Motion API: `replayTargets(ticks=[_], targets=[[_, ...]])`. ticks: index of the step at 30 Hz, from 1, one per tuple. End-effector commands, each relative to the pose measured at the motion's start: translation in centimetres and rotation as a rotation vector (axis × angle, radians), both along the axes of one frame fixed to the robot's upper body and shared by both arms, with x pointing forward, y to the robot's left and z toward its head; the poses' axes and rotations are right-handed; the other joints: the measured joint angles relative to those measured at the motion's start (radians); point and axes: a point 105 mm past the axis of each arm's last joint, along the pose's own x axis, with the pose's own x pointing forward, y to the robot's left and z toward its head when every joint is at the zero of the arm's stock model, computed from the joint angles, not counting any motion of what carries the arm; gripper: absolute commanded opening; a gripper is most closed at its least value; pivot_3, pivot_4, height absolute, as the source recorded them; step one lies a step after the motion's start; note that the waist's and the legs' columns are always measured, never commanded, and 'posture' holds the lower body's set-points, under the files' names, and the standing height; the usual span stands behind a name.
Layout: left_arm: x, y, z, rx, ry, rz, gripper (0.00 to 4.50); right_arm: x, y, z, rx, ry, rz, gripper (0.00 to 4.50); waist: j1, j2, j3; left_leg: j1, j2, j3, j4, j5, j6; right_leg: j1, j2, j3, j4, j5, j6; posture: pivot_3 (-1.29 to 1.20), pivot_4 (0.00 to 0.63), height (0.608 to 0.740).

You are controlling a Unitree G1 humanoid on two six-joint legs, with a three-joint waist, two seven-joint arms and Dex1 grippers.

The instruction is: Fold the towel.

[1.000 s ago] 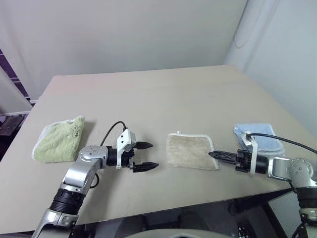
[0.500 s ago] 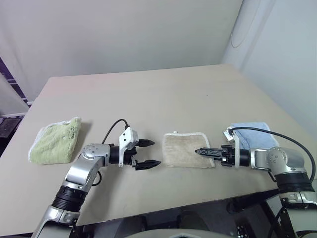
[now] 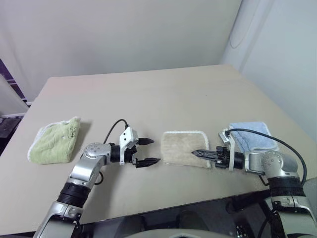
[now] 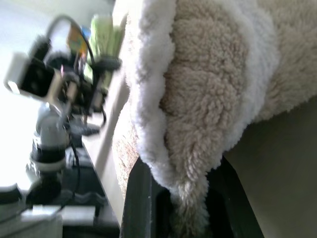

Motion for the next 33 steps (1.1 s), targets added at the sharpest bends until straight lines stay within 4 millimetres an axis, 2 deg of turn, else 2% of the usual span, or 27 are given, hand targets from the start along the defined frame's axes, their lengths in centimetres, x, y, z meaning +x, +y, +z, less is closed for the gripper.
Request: replayTargets(ticks=[1,3,5,7,10,12,16,21,26,33], targets=[[0.7,-0.6,1.2,-0.013,-0.055,-0.020,4.50,1.3,-2.8,5.5,0.075,-0.236,-0.228,0.01,0.006,0.004,0.001,-0.001,0.000,0.001,0.000,0.000,0.000,-0.001,0.000,0.000,0.000,0.000,0.000,0.00,0.000,0.740],[0.8,-0.9,1.2,-0.015,-0.054,-0.024,4.50,1.3,-4.2,6.9,0.082,-0.305,-0.363,0.01,0.009,0.004,0.001,-0.001,0.000,0.000,0.000,0.001,0.002,-0.001,0.000,0.000,0.000,-0.001,0.001,0.00,0.000,0.740],[1.0,-1.1,0.9,-0.013,-0.049,-0.035,4.50,0.9,-6.5,8.5,0.117,-0.372,-0.571,0.01,0.008,0.004,0.000,-0.002,0.000,0.000,-0.001,0.002,0.003,-0.001,0.001,0.000,0.000,-0.002,0.004,0.00,0.000,0.740],[1.1,-1.5,0.9,-0.022,-0.039,-0.046,4.50,-0.1,-8.5,9.7,0.153,-0.421,-0.748,0.01,0.008,0.004,0.001,-0.002,0.000,0.001,-0.002,0.002,0.003,-0.001,0.001,0.000,-0.002,-0.003,0.005,0.00,0.000,0.740],[1.4,-2.1,0.9,-0.038,-0.022,-0.064,4.50,-1.8,-10.3,10.8,0.207,-0.445,-0.909,0.01,0.005,0.004,0.001,-0.002,-0.001,0.002,-0.005,0.002,0.003,-0.002,0.000,0.001,-0.002,-0.004,0.006,0.00,0.000,0.740],[1.5,-2.5,0.7,-0.030,-0.022,-0.081,4.50,-2.5,-11.8,10.3,0.171,-0.416,-1.028,0.01,0.002,0.004,0.001,-0.002,-0.001,0.003,-0.006,0.002,0.003,-0.002,0.000,0.002,-0.002,-0.004,0.006,0.00,0.000,0.740],[1.4,-3.1,0.7,-0.040,-0.011,-0.113,4.50,-3.7,-14.5,7.3,0.108,-0.285,-1.206,0.01,-0.003,0.005,0.000,0.000,-0.001,0.003,-0.006,0.002,0.003,-0.001,0.000,0.003,-0.002,-0.004,0.006,0.00,0.000,0.740],[1.5,-3.4,0.8,-0.045,-0.006,-0.124,4.50,-4.2,-15.1,5.4,0.111,-0.213,-1.241,0.01,-0.006,0.010,0.001,0.000,0.000,0.003,-0.006,0.002,0.003,-0.002,0.000,0.004,-0.002,-0.004,0.005,0.00,0.000,0.740],[1.4,-3.6,0.9,-0.046,-0.006,-0.124,4.50,-3.7,-15.2,4.8,0.110,-0.196,-1.238,0.01,-0.005,0.011,0.001,0.000,0.000,0.003,-0.007,0.002,0.003,-0.002,0.000,0.004,-0.003,-0.004,0.005,0.00,0.000,0.740],[0.8,-3.1,0.7,-0.022,0.003,-0.117,4.50,-3.1,-15.3,2.8,0.077,-0.116,-1.214,0.01,-0.003,0.011,0.001,0.000,-0.001,0.004,-0.012,0.002,0.004,-0.004,0.001,0.005,-0.004,-0.005,0.005,0.00,0.000,0.740]])
